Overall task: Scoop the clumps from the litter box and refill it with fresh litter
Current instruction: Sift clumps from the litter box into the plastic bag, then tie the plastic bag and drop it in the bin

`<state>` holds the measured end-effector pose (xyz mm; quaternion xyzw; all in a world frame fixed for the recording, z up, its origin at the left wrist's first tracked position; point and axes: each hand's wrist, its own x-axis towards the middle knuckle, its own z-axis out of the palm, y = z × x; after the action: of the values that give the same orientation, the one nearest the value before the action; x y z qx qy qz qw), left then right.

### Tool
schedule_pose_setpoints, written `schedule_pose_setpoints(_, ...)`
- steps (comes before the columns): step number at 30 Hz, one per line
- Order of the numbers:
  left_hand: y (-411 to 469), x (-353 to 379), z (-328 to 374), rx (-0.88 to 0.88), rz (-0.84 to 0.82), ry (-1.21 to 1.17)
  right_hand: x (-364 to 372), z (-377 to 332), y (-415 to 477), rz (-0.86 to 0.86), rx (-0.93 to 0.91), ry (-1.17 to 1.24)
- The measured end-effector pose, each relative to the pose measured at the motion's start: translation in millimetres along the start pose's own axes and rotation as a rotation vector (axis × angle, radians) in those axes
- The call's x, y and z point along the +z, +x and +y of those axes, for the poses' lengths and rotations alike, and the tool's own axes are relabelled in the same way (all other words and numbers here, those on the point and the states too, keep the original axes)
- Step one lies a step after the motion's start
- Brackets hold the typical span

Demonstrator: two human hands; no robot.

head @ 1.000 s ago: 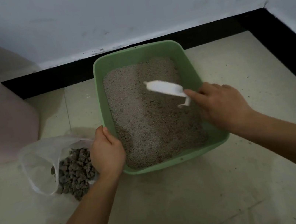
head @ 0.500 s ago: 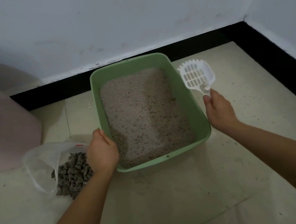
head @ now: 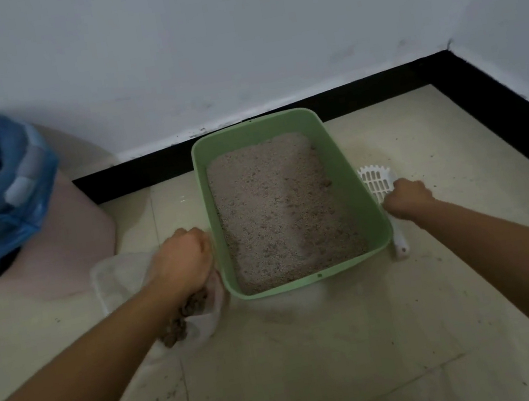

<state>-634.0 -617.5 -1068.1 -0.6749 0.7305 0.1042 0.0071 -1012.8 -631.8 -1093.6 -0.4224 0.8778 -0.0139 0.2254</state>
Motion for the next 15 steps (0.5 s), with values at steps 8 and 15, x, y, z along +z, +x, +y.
schedule_pose_setpoints(8,-23.6,-88.0,-80.7,0.193,0.005,0.471,-24.5,-136.1,-72.1,0.170,-0.667,-0.244)
schedule_pose_setpoints(15,-55.0,-66.8,-140.7,0.213,0.015,0.391,50.4,-232.6,-203.2,-0.068,-1.177,-0.459)
